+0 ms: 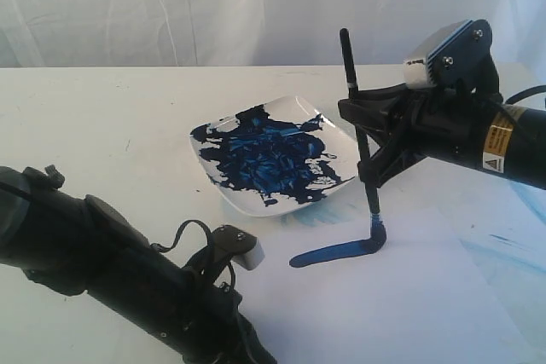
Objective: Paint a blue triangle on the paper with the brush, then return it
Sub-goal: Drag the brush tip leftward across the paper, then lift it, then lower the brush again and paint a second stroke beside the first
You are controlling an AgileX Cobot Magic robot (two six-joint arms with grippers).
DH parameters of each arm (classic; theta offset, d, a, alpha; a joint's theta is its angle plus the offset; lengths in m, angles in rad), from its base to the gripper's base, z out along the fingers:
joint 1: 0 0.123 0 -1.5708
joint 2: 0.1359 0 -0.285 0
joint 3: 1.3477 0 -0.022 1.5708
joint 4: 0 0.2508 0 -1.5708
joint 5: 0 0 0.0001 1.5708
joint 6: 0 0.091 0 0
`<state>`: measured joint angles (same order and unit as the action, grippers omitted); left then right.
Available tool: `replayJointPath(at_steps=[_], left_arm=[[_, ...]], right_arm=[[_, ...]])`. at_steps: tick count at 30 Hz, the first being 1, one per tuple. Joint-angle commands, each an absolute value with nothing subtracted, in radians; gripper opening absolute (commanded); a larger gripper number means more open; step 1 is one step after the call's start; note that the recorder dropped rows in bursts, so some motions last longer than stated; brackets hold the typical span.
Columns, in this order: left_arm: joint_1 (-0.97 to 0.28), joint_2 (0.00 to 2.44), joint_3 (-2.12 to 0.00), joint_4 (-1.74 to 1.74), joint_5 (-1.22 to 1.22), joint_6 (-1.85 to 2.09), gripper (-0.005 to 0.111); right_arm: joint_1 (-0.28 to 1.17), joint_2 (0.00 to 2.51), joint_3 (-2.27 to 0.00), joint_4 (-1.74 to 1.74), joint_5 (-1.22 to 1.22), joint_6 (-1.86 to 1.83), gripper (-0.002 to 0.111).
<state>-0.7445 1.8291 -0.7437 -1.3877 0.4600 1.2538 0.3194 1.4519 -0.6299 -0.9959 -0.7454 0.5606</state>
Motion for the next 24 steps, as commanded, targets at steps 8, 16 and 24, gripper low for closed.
replayJointPath(at_steps=[8, 16, 24], left_arm=[[-0.752, 1.826, -0.743, -1.375, 0.464, 1.255, 0.000], [-0.752, 1.826, -0.743, -1.375, 0.466, 1.255, 0.000], [-0.752, 1.826, -0.743, -1.375, 0.466, 1.255, 0.000]], right_arm=[[0.318, 1.389, -0.627, -1.005, -0.784, 0.547, 0.000], [0.318, 1.249, -0.627, -1.035, -0.814, 0.647, 0.000], [0.318, 1.174, -0.627, -1.186, -0.922, 0.826, 0.000]])
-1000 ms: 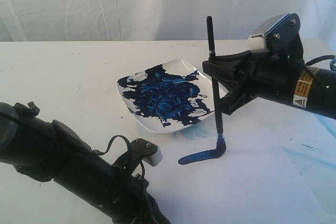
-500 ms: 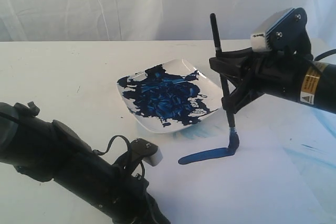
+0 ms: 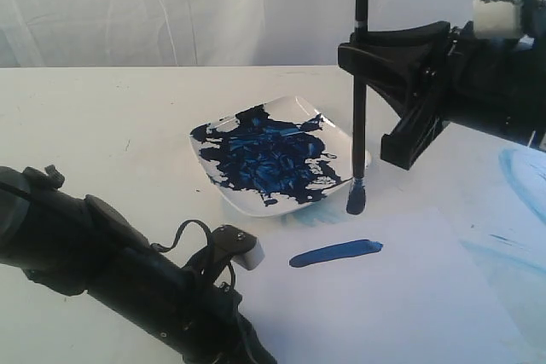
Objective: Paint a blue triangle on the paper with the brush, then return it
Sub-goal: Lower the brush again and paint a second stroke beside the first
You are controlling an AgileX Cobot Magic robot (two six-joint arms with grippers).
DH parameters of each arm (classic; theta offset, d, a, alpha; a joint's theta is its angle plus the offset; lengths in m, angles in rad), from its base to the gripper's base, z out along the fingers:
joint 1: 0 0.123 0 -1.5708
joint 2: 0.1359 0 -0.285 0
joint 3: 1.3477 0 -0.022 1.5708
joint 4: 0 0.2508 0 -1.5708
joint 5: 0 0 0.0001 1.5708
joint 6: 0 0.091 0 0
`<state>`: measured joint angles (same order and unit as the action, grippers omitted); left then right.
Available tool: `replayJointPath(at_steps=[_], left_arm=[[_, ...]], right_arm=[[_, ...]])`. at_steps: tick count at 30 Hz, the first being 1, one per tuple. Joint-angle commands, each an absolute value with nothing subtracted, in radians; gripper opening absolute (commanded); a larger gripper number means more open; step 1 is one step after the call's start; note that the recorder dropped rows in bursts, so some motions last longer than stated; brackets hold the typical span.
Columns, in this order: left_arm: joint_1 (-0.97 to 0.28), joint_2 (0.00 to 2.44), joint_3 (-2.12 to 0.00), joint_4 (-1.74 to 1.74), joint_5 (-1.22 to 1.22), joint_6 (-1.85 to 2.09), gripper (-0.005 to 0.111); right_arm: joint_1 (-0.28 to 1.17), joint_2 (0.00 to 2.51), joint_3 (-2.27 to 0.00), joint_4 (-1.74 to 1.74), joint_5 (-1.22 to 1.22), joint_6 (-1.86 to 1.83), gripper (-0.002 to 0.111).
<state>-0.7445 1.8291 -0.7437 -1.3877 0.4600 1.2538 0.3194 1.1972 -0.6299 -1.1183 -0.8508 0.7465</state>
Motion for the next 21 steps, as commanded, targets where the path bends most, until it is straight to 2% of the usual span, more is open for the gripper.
replayJointPath(at_steps=[1, 6, 17, 21], left_arm=[[-0.752, 1.826, -0.743, -1.375, 0.466, 1.255, 0.000], [-0.752, 1.826, -0.743, -1.375, 0.466, 1.255, 0.000], [-0.752, 1.826, -0.743, -1.375, 0.474, 1.255, 0.000], [-0.752, 1.826, -0.743, -1.375, 0.474, 1.255, 0.000]], right_arm=[[0.318, 1.174, -0.627, -1.194, -0.947, 0.835, 0.000], [0.318, 1.215, -0.627, -1.207, -1.094, 0.837, 0.000], [0.318, 1.345, -0.627, -1.204, -1.168, 0.837, 0.000], [0.318, 1.395, -0.628, -1.202, -1.221, 0.717, 0.000]])
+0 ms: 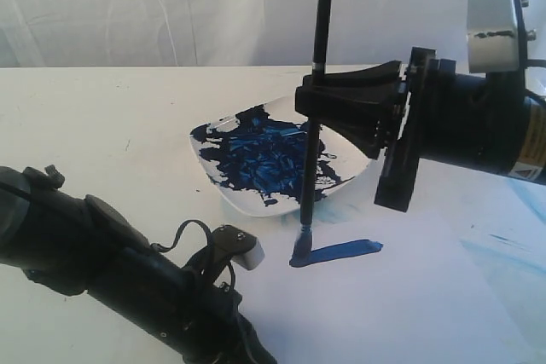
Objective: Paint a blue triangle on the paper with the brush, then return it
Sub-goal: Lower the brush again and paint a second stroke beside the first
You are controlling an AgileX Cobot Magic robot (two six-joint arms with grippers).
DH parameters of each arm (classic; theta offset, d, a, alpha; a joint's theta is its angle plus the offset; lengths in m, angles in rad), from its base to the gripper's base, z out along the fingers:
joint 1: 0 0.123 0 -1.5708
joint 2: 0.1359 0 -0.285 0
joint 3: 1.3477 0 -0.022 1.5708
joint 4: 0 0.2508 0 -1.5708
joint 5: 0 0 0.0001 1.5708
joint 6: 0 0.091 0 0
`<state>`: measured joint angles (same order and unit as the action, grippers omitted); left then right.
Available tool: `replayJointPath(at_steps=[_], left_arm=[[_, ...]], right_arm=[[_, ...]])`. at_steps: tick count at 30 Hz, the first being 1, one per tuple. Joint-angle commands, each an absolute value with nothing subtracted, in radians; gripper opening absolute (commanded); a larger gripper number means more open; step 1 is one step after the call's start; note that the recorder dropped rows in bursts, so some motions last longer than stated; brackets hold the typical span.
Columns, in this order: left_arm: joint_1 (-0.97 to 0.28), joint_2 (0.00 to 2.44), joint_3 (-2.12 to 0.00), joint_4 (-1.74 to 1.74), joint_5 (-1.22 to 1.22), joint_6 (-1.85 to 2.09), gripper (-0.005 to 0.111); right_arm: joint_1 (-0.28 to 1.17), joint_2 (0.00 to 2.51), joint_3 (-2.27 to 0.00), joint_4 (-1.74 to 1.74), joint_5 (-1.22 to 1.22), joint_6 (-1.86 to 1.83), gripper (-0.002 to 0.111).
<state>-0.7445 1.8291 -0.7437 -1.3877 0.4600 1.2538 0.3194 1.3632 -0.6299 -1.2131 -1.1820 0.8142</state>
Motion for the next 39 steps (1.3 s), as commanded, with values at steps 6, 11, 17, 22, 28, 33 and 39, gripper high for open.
replayJointPath(at_steps=[6, 11, 17, 22, 28, 33, 39], left_arm=[[-0.752, 1.826, -0.743, -1.375, 0.474, 1.255, 0.000], [-0.752, 1.826, -0.743, -1.375, 0.474, 1.255, 0.000], [-0.752, 1.826, -0.743, -1.375, 0.474, 1.255, 0.000], [-0.752, 1.826, -0.743, -1.375, 0.474, 1.255, 0.000], [-0.752, 1.826, -0.743, -1.375, 0.474, 1.255, 0.000], [-0.752, 1.826, -0.743, -1.375, 0.474, 1.255, 0.000], [-0.752, 1.826, -0.743, -1.375, 0.474, 1.255, 0.000]], right_arm=[[0.318, 1.424, -0.643, -1.199, -1.221, 0.699, 0.000], [0.363, 1.446, -0.682, -1.201, -1.221, 0.673, 0.000], [0.410, 1.489, -0.699, -1.208, -1.166, 0.652, 0.000], [0.410, 1.518, -0.699, -1.201, -1.166, 0.576, 0.000], [0.410, 1.555, -0.699, -1.201, -1.166, 0.576, 0.000], [0.410, 1.566, -0.699, -1.201, -1.168, 0.539, 0.000], [0.410, 1.566, -0.701, -1.198, -1.168, 0.534, 0.000]])
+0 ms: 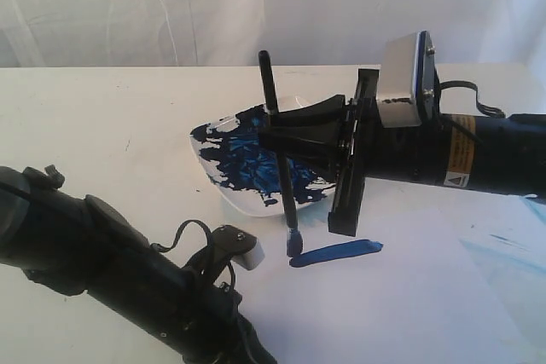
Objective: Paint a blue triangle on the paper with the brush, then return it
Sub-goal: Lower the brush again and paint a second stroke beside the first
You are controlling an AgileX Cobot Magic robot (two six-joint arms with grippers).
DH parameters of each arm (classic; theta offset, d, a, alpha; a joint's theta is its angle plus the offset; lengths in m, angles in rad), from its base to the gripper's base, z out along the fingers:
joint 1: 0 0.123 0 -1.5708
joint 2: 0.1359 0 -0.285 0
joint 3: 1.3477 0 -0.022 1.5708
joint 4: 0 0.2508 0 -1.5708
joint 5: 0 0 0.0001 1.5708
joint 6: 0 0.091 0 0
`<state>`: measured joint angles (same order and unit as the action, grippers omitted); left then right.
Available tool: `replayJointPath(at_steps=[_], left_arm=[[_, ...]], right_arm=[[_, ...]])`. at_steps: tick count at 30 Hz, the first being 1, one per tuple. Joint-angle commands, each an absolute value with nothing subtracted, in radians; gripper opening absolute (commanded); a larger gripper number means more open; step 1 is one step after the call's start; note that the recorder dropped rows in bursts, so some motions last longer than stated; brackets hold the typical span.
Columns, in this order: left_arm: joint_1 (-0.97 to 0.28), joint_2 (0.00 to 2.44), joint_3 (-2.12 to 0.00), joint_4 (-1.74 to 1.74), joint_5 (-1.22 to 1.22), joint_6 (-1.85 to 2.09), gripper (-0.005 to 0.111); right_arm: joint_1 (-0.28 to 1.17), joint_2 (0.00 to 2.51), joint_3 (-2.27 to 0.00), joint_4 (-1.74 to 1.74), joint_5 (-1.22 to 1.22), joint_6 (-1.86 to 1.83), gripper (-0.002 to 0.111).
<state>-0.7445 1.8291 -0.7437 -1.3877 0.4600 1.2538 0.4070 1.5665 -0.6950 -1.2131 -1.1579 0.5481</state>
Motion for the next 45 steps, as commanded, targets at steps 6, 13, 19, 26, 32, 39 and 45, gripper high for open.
replayJointPath(at_steps=[6, 13, 19, 26, 32, 39, 45], left_arm=[[-0.752, 1.826, -0.743, -1.375, 0.474, 1.255, 0.000], [-0.752, 1.826, -0.743, -1.375, 0.474, 1.255, 0.000], [-0.752, 1.826, -0.743, -1.375, 0.474, 1.255, 0.000], [-0.752, 1.826, -0.743, -1.375, 0.474, 1.255, 0.000], [-0.752, 1.826, -0.743, -1.375, 0.474, 1.255, 0.000], [-0.752, 1.826, -0.743, -1.375, 0.474, 1.255, 0.000], [-0.752, 1.826, -0.743, -1.375, 0.474, 1.255, 0.000]], right_arm=[[0.410, 1.573, -0.701, -1.198, -1.166, 0.534, 0.000], [0.410, 1.597, -0.701, -1.198, -1.177, 0.534, 0.000], [0.410, 1.597, -0.701, -1.200, -1.168, 0.534, 0.000], [0.409, 1.597, -0.701, -1.205, -1.167, 0.556, 0.000], [0.409, 1.597, -0.701, -1.206, -1.133, 0.599, 0.000], [0.409, 1.595, -0.701, -1.227, -1.122, 0.614, 0.000], [0.409, 1.595, -0.701, -1.241, -1.110, 0.643, 0.000]])
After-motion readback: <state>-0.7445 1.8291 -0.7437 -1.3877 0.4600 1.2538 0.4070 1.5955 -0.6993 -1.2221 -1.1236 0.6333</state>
